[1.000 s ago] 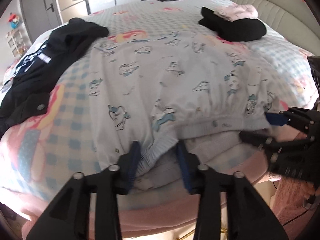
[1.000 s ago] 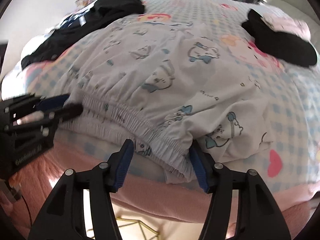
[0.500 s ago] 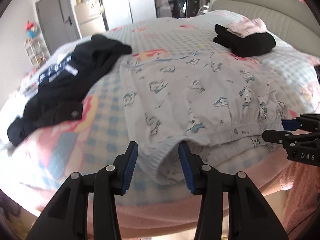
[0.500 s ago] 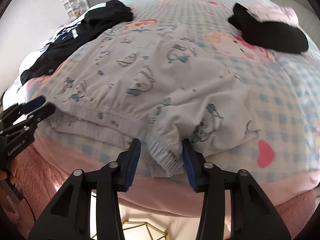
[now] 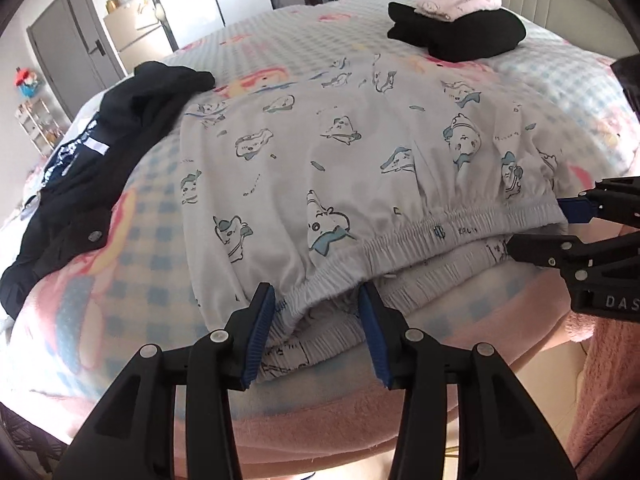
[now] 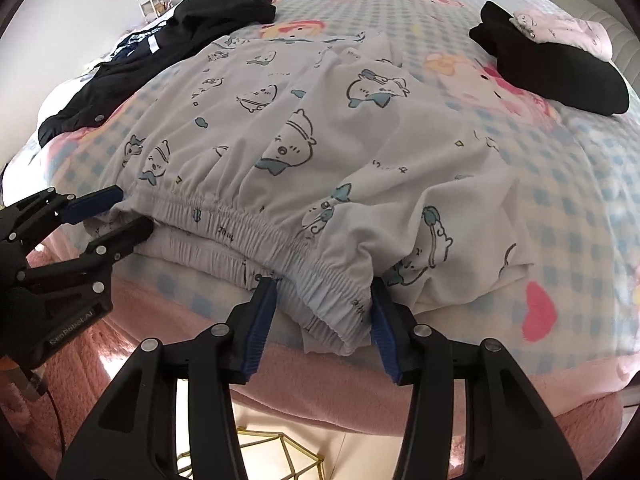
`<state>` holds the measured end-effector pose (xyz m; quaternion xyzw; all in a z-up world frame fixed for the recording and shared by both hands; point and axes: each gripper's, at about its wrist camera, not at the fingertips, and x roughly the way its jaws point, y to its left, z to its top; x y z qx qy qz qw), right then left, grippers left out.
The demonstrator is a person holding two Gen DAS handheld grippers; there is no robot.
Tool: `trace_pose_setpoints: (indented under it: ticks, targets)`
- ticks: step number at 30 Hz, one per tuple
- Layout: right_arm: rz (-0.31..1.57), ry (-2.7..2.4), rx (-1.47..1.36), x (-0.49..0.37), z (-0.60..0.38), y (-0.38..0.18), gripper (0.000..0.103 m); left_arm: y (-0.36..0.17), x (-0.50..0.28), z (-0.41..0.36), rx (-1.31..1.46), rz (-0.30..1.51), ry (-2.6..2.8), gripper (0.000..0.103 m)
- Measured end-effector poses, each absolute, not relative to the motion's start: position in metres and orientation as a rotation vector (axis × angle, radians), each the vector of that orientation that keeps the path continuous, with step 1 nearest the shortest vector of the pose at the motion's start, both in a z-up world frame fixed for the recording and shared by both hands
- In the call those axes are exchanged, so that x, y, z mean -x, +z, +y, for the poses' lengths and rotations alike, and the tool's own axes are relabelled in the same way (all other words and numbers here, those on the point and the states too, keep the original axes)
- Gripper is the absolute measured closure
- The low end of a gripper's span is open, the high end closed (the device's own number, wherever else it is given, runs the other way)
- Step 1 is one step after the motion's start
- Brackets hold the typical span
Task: Fold clothes
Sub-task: 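Pull the white pants waistband taut with both grippers toward the bed edge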
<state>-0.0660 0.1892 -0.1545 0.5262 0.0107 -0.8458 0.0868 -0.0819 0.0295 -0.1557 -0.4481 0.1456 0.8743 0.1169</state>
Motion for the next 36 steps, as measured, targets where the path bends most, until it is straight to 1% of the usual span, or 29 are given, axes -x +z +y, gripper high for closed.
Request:
trace_pose_setpoints:
  ticks: [2, 3, 4, 5, 8, 10, 11, 13, 19, 20, 21, 24, 26, 31, 36]
  targets:
    - [-0.012, -2.524, -1.575, 0.066, 0.195, -0.156, 0.057, -0.155, 0.083, 0.024, 1.319, 0.408, 2.578, 0.056]
    - [-0.042, -2.53, -1.576, 0.065, 0.198, -0.156, 0.057, -0.154, 0.083, 0.02, 1.32, 0.381, 2.592, 0.059]
    - [-0.073, -2.533, -1.576, 0.065, 0.201, -0.156, 0.057, -0.153, 0.084, 0.016, 1.32, 0.354, 2.601, 0.062]
    - [-0.09, -2.535, -1.575, 0.066, 0.201, -0.155, 0.058, -0.151, 0.086, 0.016, 1.316, 0.332, 2.6, 0.069]
    - [-0.05, -2.547, -1.573, 0.068, 0.194, -0.153, 0.058, -0.146, 0.087, 0.023, 1.277, 0.352, 2.61, 0.083]
    - [-0.041, -2.558, -1.569, 0.067, 0.191, -0.151, 0.058, -0.143, 0.084, 0.028, 1.246, 0.347, 2.617, 0.087]
    - [-0.04, -2.561, -1.569, 0.067, 0.19, -0.15, 0.058, -0.142, 0.083, 0.028, 1.24, 0.326, 2.614, 0.09]
    - [-0.028, -2.569, -1.568, 0.067, 0.189, -0.148, 0.058, -0.141, 0.083, 0.027, 1.238, 0.282, 2.61, 0.093]
    - [-0.014, -2.579, -1.544, 0.066, 0.19, -0.144, 0.058, -0.132, 0.077, 0.013, 1.221, 0.196, 2.615, 0.097]
    - [-0.019, -2.576, -1.54, 0.066, 0.191, -0.145, 0.062, -0.13, 0.075, 0.012, 1.213, 0.19, 2.617, 0.097]
    - [-0.022, -2.571, -1.534, 0.065, 0.191, -0.145, 0.074, -0.128, 0.073, 0.01, 1.206, 0.184, 2.618, 0.097]
    - [-0.051, -2.576, -1.512, 0.064, 0.193, -0.144, 0.087, -0.123, 0.066, 0.01, 1.19, 0.183, 2.622, 0.097]
    - [-0.081, -2.574, -1.495, 0.064, 0.195, -0.142, 0.088, -0.122, 0.063, 0.011, 1.189, 0.191, 2.623, 0.097]
    - [-0.078, -2.59, -1.471, 0.058, 0.198, -0.134, 0.089, -0.13, 0.061, 0.013, 1.23, 0.206, 2.592, 0.098]
    - [-0.087, -2.574, -1.528, 0.051, 0.205, -0.144, 0.089, -0.15, 0.061, 0.014, 1.317, 0.221, 2.531, 0.097]
